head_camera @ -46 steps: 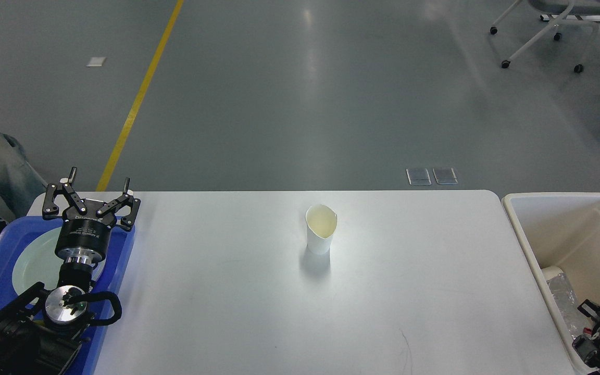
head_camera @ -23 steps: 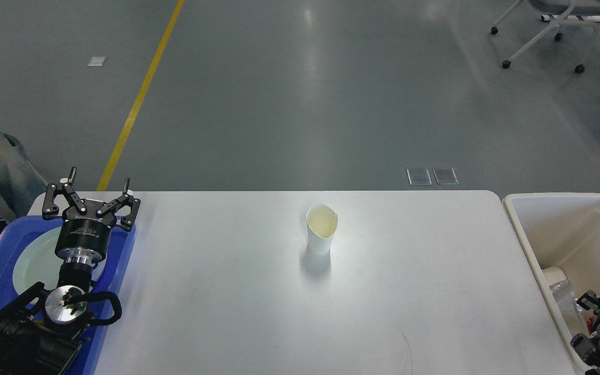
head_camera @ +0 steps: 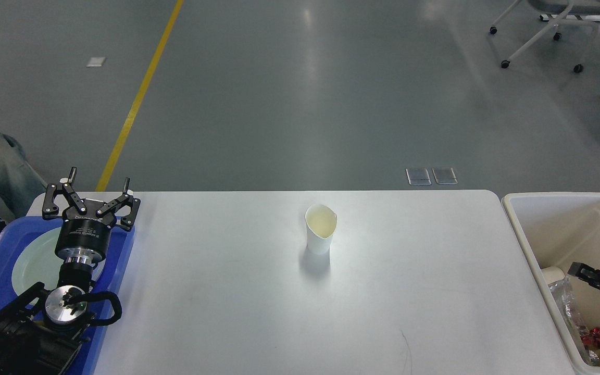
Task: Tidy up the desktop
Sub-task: 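Release the can in the bin and raise the right gripper, then move the right gripper to the paper cup and grasp its rim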
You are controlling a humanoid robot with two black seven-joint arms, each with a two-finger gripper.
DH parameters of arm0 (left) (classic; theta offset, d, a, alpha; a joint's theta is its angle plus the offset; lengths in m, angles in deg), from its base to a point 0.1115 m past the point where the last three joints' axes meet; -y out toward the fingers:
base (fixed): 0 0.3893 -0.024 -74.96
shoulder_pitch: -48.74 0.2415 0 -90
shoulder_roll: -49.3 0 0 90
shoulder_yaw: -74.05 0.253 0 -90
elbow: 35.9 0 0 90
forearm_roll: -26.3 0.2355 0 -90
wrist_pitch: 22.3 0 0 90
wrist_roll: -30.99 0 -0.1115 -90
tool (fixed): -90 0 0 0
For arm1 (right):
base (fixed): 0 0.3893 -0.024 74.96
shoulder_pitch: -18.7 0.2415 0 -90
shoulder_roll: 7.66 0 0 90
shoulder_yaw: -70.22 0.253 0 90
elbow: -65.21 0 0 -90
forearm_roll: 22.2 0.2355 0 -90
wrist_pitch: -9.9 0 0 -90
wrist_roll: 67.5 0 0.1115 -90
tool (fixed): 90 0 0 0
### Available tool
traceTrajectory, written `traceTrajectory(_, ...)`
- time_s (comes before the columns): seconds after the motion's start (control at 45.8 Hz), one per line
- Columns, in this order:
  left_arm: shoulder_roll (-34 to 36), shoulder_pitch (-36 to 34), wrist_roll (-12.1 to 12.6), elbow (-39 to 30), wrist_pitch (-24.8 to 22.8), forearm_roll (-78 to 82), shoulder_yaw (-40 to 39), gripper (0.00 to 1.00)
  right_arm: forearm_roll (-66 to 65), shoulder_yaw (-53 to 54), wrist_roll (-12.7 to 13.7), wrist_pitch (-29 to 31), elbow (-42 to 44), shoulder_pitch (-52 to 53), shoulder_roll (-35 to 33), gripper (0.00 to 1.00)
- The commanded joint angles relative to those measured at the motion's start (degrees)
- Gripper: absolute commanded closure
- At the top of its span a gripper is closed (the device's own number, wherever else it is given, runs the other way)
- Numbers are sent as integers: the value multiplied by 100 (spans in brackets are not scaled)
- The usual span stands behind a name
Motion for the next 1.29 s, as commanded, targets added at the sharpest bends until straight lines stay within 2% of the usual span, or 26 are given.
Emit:
traceTrajectory(0.0, 0, 0, 0, 0, -1, -4, 0, 4, -362, -788, 36, 660, -1212, 1362, -301, 0)
traceTrajectory(0.087, 0, -17, 0, 0, -1, -4, 0, 4, -283, -1781, 36, 1380, -1678, 2504, -100, 0)
traceTrajectory(0.175, 0, -17, 0, 0, -1, -4, 0, 4, -266, -2371, 27, 2417, -2004, 3525, 392, 0)
traceTrajectory(0.35, 0, -17, 9, 0, -1, -4, 0, 4, -239, -2530, 27, 4394, -2311, 5054, 1096, 0)
traceTrajectory(0.459, 0, -17, 0, 0, -1, 4, 0, 4, 128, -2495, 18, 5117, -3137, 6258, 1342, 0)
traceTrajectory(0.677, 0, 0, 0, 0, 8, 4, 0, 4, 1263, -2451, 27, 5267, -4613, 8314, 1377, 0)
traceTrajectory(0.787, 0, 0, 0, 0, -1, 4, 0, 4, 1579, -2539, 36, 5249, -5027, 9019, 1518, 0)
traceTrajectory(0.983, 0, 0, 0, 0, -1, 4, 0, 4, 1808, -2609, 45, 5179, -5327, 9626, 1790, 0)
traceTrajectory(1.267, 0, -17, 0, 0, -1, -4, 0, 4, 1905, -2627, 36, 5021, -5283, 9635, 1817, 0)
